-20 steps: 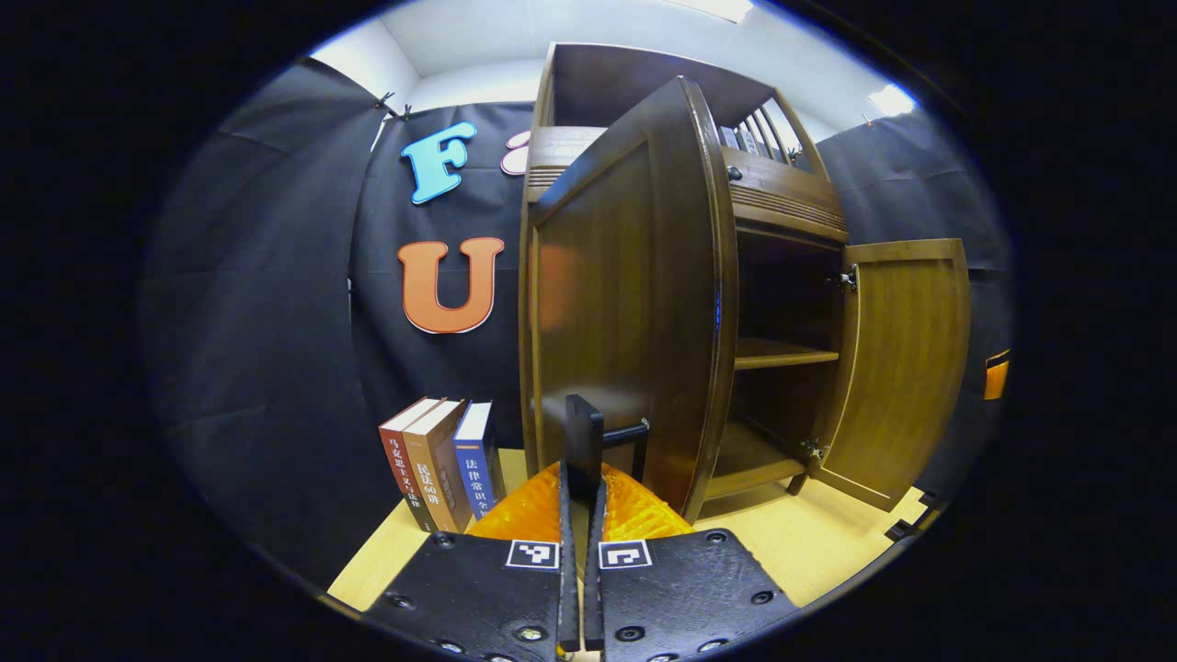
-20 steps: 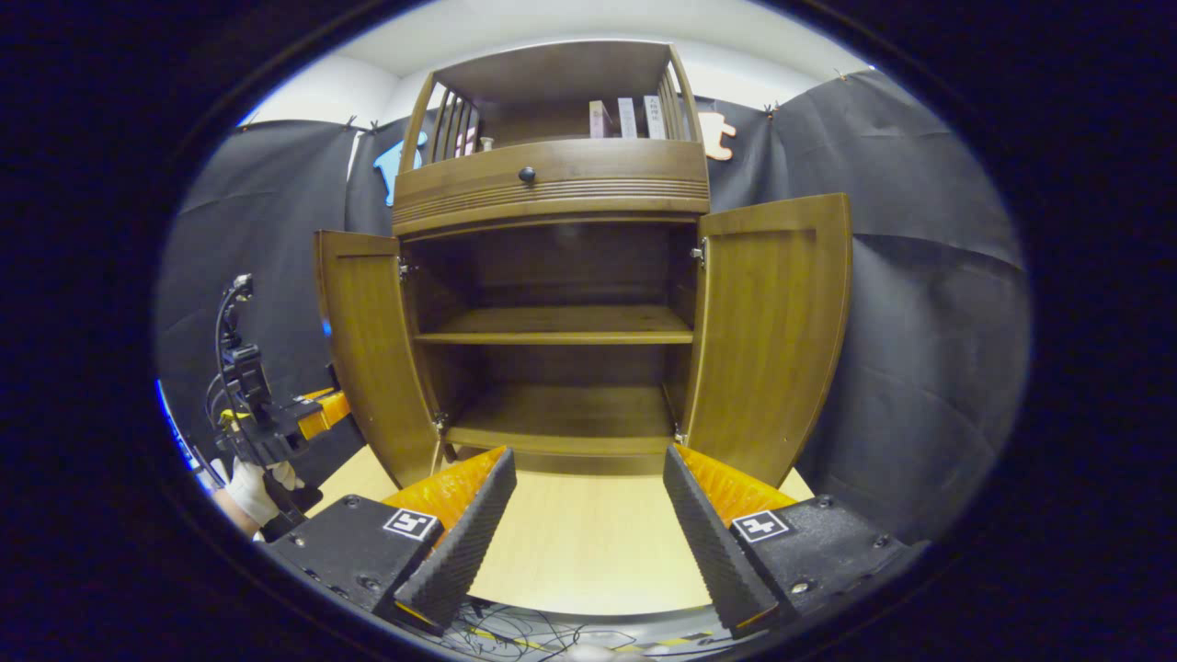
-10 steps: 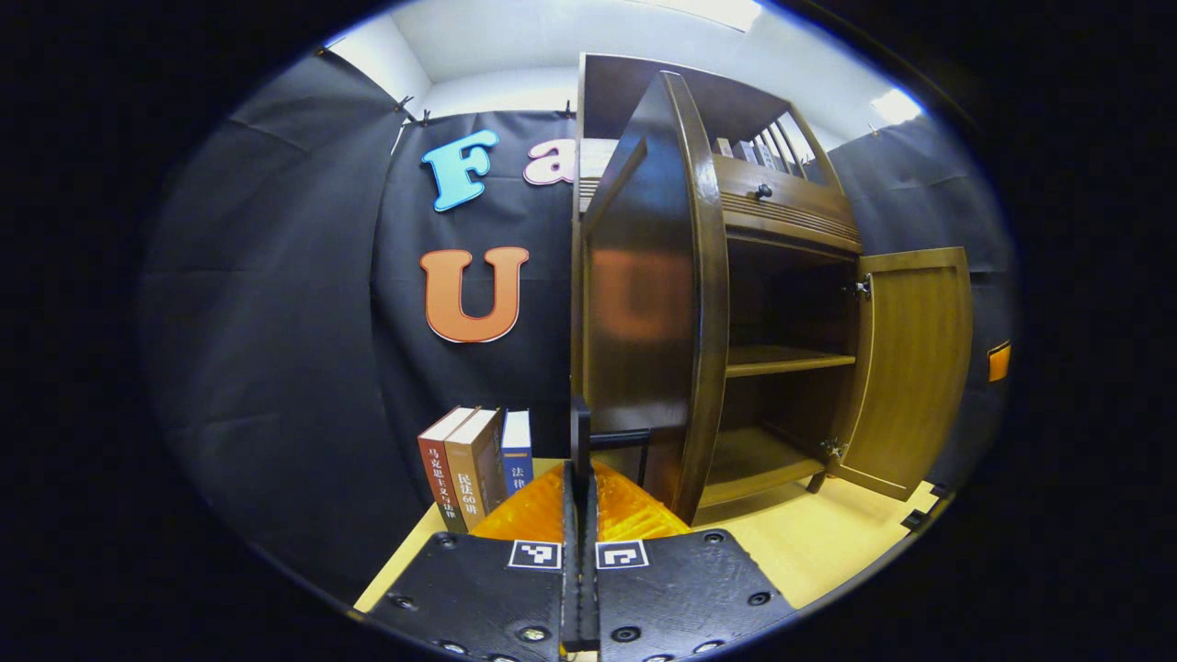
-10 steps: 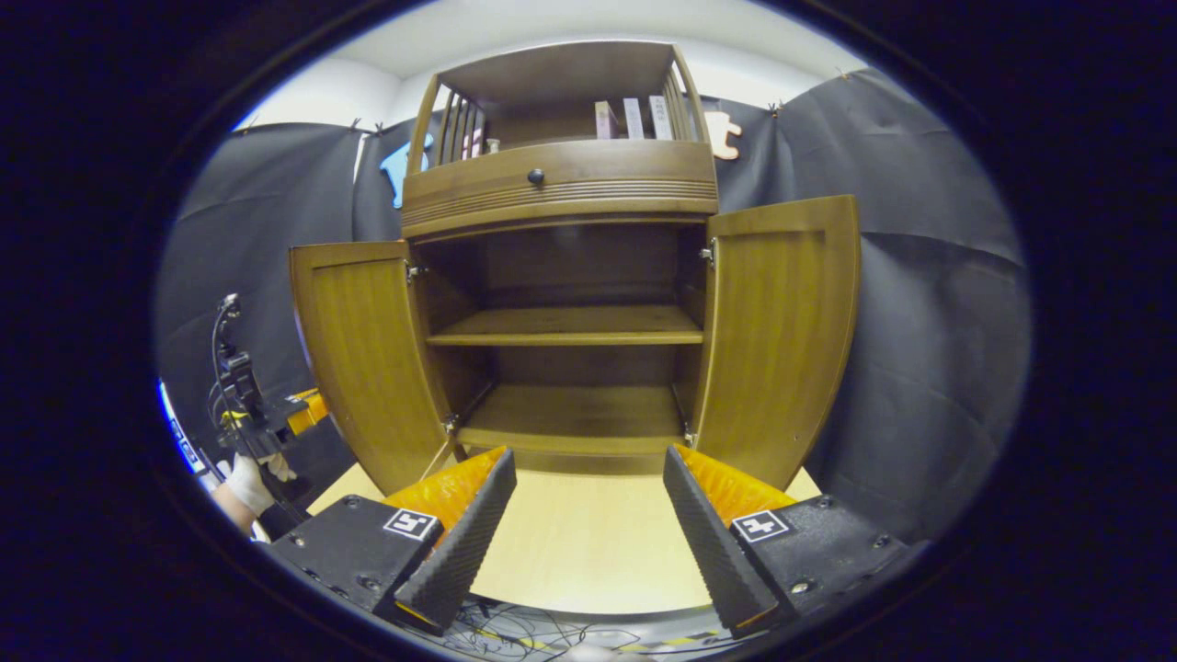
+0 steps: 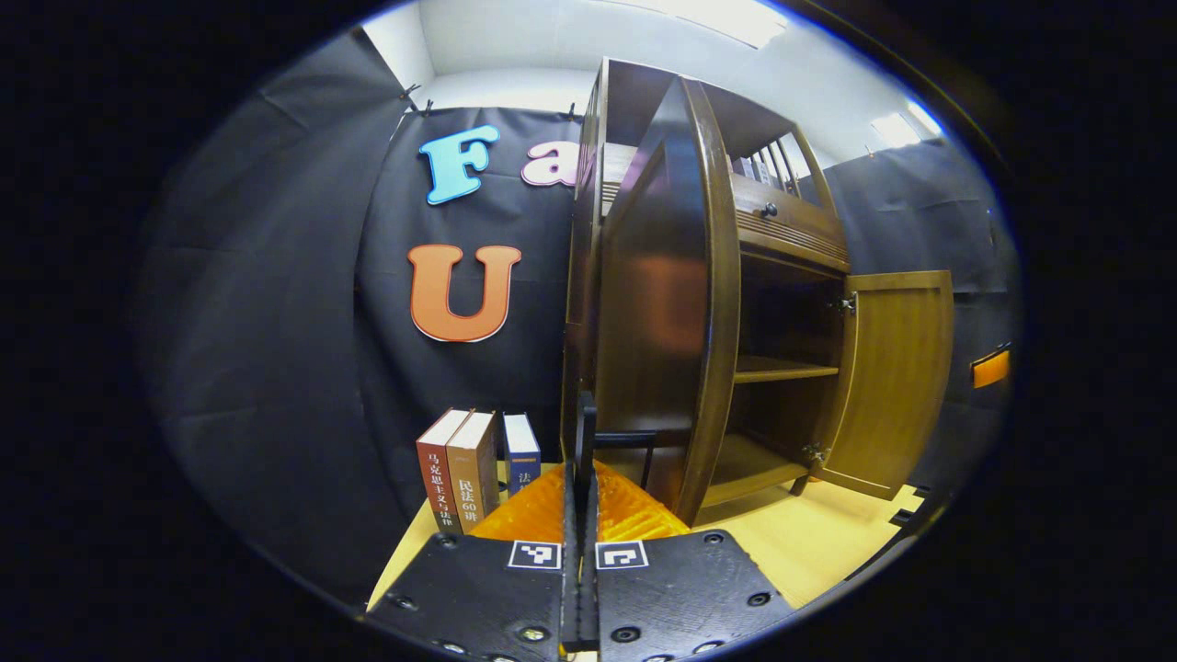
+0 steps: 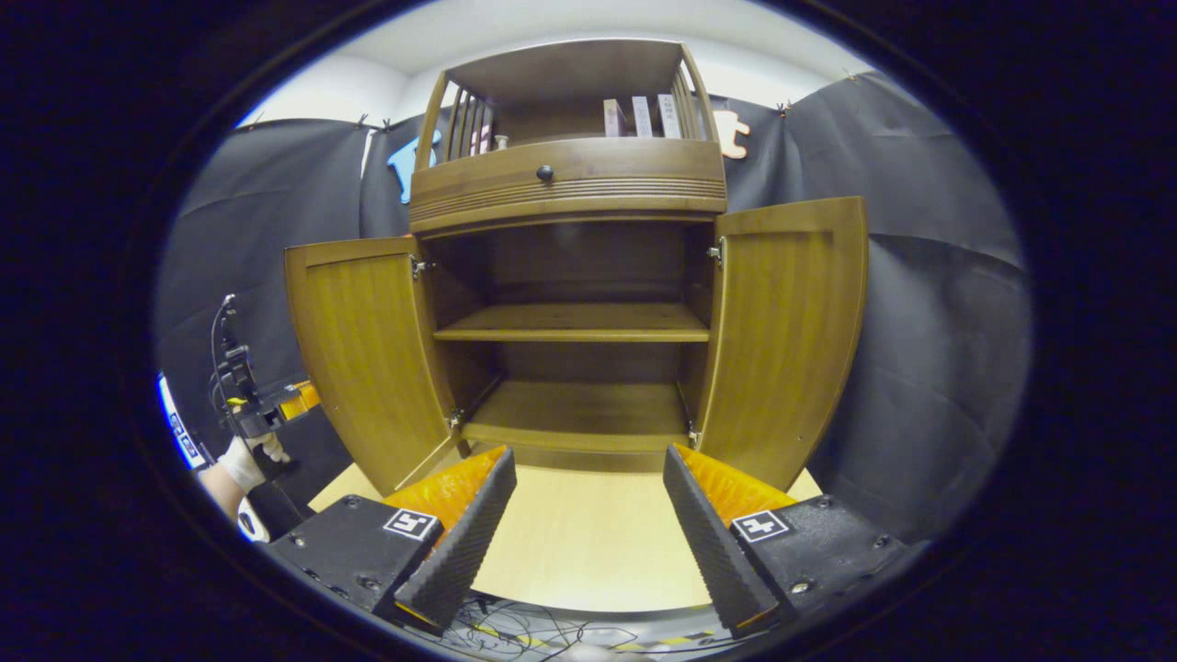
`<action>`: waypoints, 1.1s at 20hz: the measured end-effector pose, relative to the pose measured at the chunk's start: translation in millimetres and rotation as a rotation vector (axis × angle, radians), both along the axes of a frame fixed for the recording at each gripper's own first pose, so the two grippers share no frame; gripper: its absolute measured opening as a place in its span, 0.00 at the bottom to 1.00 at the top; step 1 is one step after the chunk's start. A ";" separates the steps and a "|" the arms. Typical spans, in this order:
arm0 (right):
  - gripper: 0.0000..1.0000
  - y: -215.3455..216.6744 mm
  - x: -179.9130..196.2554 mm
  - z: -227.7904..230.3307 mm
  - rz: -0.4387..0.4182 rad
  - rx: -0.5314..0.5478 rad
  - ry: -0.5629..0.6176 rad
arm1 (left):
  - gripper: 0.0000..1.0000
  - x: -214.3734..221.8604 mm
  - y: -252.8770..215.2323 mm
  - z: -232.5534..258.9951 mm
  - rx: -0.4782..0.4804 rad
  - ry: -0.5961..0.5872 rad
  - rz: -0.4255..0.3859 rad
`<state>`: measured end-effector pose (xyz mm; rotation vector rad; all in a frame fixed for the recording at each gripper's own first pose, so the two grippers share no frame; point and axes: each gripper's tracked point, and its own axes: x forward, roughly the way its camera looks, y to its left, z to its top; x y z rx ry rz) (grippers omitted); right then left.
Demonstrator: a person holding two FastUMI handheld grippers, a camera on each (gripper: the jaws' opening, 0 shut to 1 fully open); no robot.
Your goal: Open the right door of the double-door shoe cabinet with the right hand, and open the left door with the left hand.
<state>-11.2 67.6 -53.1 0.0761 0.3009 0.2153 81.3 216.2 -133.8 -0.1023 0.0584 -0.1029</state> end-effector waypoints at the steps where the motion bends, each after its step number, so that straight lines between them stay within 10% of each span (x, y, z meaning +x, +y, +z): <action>1: 1.00 -0.1 -0.1 -0.2 0.002 -0.002 0.000 | 0.09 -0.4 1.7 0.9 0.004 -0.002 -0.014; 10: 1.00 -6.1 0.0 0.4 0.003 0.005 0.000 | 0.09 -8.7 9.1 -13.3 0.072 0.058 -0.066; 17: 1.00 -8.7 3.2 -1.6 0.007 -0.009 -0.018 | 0.95 -45.5 25.7 4.4 0.004 0.097 0.047; 22: 1.00 -3.1 7.4 5.3 0.026 0.008 -0.038 | 0.95 -69.1 5.5 66.3 0.069 0.028 0.167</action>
